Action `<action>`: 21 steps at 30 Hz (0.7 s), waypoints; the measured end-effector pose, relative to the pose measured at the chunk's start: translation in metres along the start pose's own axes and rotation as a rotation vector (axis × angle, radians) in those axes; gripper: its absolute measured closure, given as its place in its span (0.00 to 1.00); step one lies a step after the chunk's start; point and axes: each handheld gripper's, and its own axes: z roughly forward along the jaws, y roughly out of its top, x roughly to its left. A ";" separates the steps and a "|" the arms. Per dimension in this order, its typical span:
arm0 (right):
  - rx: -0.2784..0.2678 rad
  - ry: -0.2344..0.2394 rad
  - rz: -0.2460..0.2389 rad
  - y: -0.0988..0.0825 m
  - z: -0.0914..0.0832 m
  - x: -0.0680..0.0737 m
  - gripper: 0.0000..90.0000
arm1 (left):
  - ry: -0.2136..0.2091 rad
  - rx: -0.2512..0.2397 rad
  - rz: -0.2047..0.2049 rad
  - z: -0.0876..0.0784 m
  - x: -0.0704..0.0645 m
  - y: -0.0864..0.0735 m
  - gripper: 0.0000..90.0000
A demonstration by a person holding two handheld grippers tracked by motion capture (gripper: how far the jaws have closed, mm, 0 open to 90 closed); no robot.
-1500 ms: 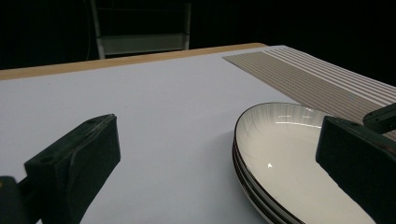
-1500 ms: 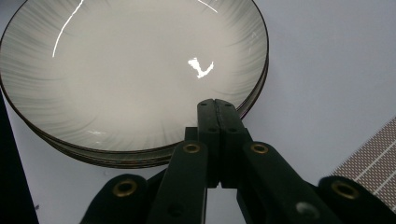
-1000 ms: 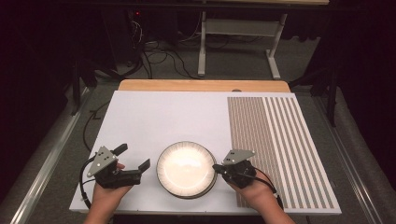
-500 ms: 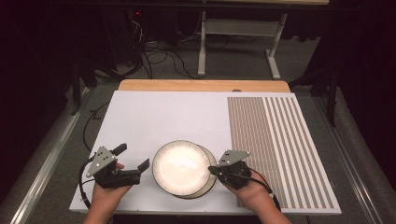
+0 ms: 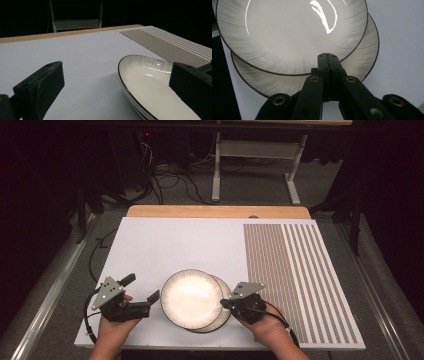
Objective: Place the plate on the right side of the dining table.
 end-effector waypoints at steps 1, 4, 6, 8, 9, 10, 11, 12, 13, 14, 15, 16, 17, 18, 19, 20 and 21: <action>0.000 0.003 -0.004 0.000 0.001 0.000 1.00 | 0.000 0.000 0.000 0.000 0.000 0.000 0.01; 0.002 0.008 -0.010 0.001 0.002 0.002 1.00 | 0.001 0.001 0.002 0.000 0.000 0.000 0.01; 0.007 0.011 -0.013 0.002 0.004 0.003 1.00 | 0.001 0.001 0.000 0.000 0.000 0.000 0.01; 0.008 0.012 -0.020 0.003 0.006 0.004 1.00 | 0.000 0.001 0.000 0.000 0.000 0.000 0.01; 0.009 0.014 -0.027 0.003 0.007 0.004 1.00 | -0.001 0.002 0.000 0.000 0.000 0.000 0.01; 0.009 0.014 -0.026 0.004 0.008 0.005 1.00 | -0.002 0.004 -0.001 0.000 0.000 0.000 0.01; 0.013 0.013 -0.029 0.005 0.010 0.007 1.00 | -0.005 0.004 -0.004 0.000 0.000 0.000 0.01; 0.013 0.013 -0.029 0.005 0.010 0.007 1.00 | -0.006 0.007 -0.005 0.000 0.000 0.000 0.01; 0.011 0.014 -0.032 0.006 0.011 0.007 1.00 | -0.007 0.009 -0.006 0.000 0.000 0.000 0.01; 0.014 0.016 -0.040 0.007 0.012 0.007 1.00 | -0.009 0.011 -0.006 0.001 0.000 0.000 0.01; 0.009 0.017 -0.038 0.007 0.013 0.008 1.00 | -0.010 0.012 -0.008 0.001 0.000 0.000 0.01; 0.010 0.017 -0.038 0.008 0.014 0.009 1.00 | -0.010 0.013 -0.007 0.001 0.000 0.000 0.01; 0.006 0.017 -0.038 0.009 0.015 0.010 1.00 | -0.012 0.015 -0.008 0.001 -0.001 0.000 0.01; 0.010 0.016 -0.041 0.009 0.016 0.010 1.00 | -0.015 0.019 -0.007 0.002 -0.001 0.000 0.01; 0.008 0.018 -0.044 0.010 0.017 0.011 1.00 | -0.015 0.024 -0.007 0.002 -0.001 -0.001 0.01; 0.006 0.018 -0.044 0.011 0.017 0.012 1.00 | -0.017 0.028 -0.009 0.003 -0.001 -0.001 0.01; 0.008 0.018 -0.047 0.011 0.018 0.012 1.00 | -0.020 0.034 -0.011 0.003 -0.002 -0.001 0.01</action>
